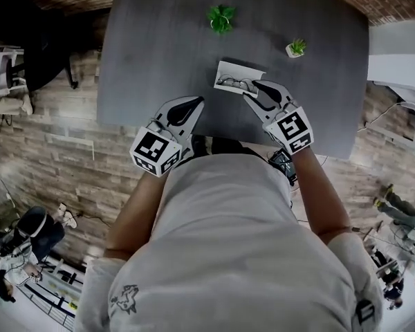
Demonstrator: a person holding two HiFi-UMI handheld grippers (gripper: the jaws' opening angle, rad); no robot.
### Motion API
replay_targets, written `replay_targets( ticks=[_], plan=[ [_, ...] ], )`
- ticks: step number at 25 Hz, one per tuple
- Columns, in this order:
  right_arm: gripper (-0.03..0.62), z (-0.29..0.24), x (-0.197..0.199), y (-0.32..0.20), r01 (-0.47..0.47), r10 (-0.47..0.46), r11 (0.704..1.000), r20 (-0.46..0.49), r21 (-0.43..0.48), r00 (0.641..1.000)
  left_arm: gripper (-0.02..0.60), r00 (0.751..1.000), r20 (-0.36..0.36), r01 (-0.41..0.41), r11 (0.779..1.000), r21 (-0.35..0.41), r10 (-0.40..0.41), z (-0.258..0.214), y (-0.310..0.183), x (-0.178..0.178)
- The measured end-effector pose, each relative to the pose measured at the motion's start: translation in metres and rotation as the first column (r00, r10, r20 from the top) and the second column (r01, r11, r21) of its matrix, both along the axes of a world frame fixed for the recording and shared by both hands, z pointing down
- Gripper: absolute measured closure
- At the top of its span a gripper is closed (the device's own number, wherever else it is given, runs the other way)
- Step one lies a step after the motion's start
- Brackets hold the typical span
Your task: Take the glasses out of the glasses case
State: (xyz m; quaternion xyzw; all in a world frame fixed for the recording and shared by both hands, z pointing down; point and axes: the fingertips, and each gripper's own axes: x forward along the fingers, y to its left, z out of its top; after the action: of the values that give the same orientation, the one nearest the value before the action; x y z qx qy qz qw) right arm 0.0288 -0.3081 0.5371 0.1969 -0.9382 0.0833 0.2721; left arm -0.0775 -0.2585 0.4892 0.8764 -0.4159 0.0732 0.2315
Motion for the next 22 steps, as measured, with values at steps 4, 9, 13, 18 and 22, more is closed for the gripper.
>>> replay_targets(
  ticks=[4, 9, 13, 18, 22],
  plan=[
    [0.461, 0.032, -0.006, -0.010, 0.068, -0.069, 0.998, -0.060, -0.019, 0.996, 0.571, 1.000, 0.018, 0.000, 0.999, -0.038, 0.000, 0.023, -0.013, -0.002],
    [0.467, 0.073, -0.007, -0.015, 0.140, -0.147, 0.989, -0.153, -0.053, 0.977, 0.571, 1.000, 0.017, 0.001, 0.995, -0.102, 0.000, 0.050, -0.024, -0.001],
    [0.479, 0.098, -0.008, -0.020, 0.171, -0.185, 0.981, -0.195, -0.087, 0.963, 0.571, 1.000, 0.016, -0.001, 0.992, -0.124, 0.003, 0.062, -0.034, 0.003],
    [0.487, 0.123, -0.011, -0.020, 0.208, -0.229, 0.972, -0.247, -0.107, 0.942, 0.571, 0.999, 0.039, -0.017, 0.988, -0.155, 0.023, 0.081, -0.042, 0.006],
    [0.487, 0.140, -0.015, -0.018, 0.235, -0.260, 0.964, -0.270, -0.124, 0.927, 0.571, 0.997, 0.067, -0.032, 0.984, -0.174, 0.044, 0.097, -0.047, 0.004]
  ],
)
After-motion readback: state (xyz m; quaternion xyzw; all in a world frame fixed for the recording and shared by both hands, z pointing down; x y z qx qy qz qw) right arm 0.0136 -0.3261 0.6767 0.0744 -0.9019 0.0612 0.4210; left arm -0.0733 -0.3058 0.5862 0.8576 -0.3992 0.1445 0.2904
